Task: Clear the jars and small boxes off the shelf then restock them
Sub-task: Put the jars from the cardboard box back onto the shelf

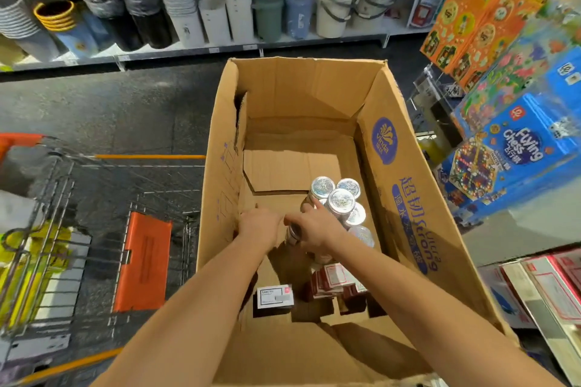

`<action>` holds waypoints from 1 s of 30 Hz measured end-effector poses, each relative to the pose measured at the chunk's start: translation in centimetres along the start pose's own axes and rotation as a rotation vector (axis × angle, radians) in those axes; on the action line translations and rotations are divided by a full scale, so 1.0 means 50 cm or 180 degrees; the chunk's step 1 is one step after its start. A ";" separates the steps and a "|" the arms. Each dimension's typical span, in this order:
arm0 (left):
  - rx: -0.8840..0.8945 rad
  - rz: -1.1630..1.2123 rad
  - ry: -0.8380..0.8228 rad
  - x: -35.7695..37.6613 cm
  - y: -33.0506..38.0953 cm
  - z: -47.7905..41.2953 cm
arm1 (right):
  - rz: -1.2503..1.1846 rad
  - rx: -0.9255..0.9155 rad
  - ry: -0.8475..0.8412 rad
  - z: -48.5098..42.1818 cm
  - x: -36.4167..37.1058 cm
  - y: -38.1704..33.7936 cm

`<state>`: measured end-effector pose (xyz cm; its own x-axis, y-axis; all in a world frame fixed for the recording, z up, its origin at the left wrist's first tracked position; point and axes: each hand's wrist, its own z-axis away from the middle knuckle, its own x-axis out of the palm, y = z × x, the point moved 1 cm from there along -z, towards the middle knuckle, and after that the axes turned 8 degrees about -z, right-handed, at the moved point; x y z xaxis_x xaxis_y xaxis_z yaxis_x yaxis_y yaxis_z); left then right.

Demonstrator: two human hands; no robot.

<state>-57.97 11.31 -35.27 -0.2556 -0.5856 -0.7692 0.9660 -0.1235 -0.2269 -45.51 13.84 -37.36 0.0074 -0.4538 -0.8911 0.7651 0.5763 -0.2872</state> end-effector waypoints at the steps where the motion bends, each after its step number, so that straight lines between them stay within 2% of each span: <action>1: -0.0043 -0.0111 0.0010 -0.018 -0.006 0.002 | 0.0020 -0.0003 0.0061 0.002 -0.015 -0.004; 9: 0.0132 -0.0284 0.0784 -0.211 0.007 0.131 | 0.0107 0.0294 0.0798 0.149 -0.190 -0.026; 12: 0.0353 -0.0119 0.1153 -0.268 0.044 0.202 | 0.0350 0.0538 0.1022 0.249 -0.251 -0.021; 15: 0.0649 -0.0028 0.1606 -0.316 0.091 0.289 | 0.0280 0.0839 0.1298 0.382 -0.307 -0.028; 22: 0.1635 -0.0263 0.2483 -0.432 0.248 0.503 | 0.0300 0.1632 0.1970 0.714 -0.358 -0.053; 30: 0.2527 -0.0169 0.3099 -0.481 0.502 0.722 | -0.0028 0.2668 0.2502 1.065 -0.338 -0.068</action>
<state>-26.20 -6.60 -0.90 0.1099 0.2260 -0.9679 0.6237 -0.7739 -0.1099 -13.95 -16.64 -2.62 -0.1785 0.2639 -0.9479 0.9533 -0.1921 -0.2330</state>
